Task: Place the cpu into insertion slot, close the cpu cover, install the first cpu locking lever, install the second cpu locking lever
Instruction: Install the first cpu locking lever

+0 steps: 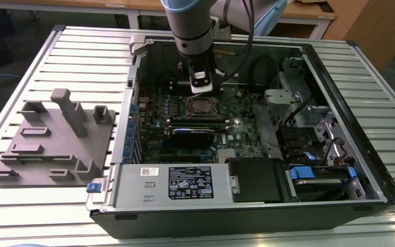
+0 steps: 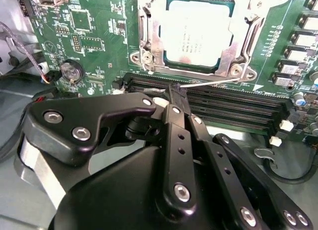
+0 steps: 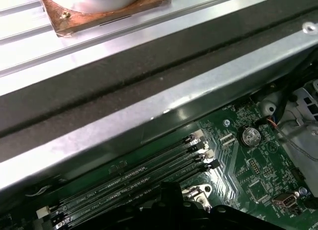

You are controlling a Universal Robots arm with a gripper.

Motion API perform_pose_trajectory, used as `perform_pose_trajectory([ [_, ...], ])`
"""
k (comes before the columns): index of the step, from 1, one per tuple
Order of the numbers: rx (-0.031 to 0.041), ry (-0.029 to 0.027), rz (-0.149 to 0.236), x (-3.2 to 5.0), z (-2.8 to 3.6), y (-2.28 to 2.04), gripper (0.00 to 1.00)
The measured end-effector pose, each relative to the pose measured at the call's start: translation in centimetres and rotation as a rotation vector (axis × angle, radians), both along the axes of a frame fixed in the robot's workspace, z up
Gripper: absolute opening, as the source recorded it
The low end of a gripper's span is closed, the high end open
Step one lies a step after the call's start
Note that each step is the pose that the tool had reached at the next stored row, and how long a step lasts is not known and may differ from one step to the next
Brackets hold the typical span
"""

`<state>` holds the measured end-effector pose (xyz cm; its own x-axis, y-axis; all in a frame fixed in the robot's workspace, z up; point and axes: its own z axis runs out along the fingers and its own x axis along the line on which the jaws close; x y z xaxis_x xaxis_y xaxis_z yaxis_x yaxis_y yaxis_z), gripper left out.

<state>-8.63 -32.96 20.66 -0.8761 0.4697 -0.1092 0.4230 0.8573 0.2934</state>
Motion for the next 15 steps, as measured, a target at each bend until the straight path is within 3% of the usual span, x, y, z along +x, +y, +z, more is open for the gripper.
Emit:
perform_pose_trajectory([
  [15, -0.0017, -0.0004, -0.046, 0.0, -0.24, 0.29, 0.1],
])
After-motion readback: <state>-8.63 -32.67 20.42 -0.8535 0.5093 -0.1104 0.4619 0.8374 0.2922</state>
